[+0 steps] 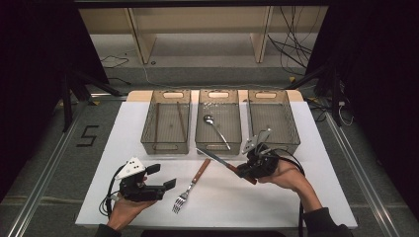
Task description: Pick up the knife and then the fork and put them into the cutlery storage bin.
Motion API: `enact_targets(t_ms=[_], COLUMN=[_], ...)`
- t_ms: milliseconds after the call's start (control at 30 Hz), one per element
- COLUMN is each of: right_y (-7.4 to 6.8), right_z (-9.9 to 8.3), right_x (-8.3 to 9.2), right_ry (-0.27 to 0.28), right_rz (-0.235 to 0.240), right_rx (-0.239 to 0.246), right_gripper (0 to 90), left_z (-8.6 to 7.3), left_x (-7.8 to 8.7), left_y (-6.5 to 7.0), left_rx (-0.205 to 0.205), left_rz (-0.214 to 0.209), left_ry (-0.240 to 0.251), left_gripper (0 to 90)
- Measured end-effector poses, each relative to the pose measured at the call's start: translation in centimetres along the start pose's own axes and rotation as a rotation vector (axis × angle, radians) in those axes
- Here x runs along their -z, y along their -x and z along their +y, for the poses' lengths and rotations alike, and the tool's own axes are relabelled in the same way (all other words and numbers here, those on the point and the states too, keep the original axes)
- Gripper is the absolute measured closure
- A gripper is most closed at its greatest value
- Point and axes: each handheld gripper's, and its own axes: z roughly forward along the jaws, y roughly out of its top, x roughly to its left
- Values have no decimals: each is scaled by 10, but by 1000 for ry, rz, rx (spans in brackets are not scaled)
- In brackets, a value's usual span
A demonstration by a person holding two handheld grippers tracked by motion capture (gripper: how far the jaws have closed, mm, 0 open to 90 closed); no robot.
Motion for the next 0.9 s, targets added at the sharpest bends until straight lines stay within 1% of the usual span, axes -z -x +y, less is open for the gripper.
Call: enact_targets(t_ms=[67, 167, 233, 267, 433, 600, 633, 733, 900], right_y=[3, 9, 14, 16, 30, 50, 54, 64, 80], right_z=[1, 4, 5, 7, 12, 12, 12, 11, 7], right_x=[4, 11, 16, 18, 32, 47, 49, 57, 64], right_ry=[34, 72, 103, 124, 185, 236, 247, 274, 301], right_rz=[-7, -34, -36, -43, -89, -150, -163, -193, -236], right_rx=[-25, -64, -84, -95, -164, -244, -252, -296, -361], right_gripper=[769, 769, 769, 769, 769, 769, 769, 769, 769], left_z=[0, 0, 0, 0, 0, 0, 0, 0, 1], left_x=[0, 0, 0, 0, 0, 1, 1, 1, 1], left_y=[0, 0, 0, 0, 0, 0, -1, -1, -1], left_rx=[-1, -2, 0, -1, 5, 1, 1, 2, 0], left_rz=[0, -1, 0, 0, 0, 1, 0, 0, 0], left_ry=[-1, 0, 2, 2, 7, 8, 8, 9, 14], left_gripper=[168, 168, 168, 168, 167, 167, 168, 168, 168])
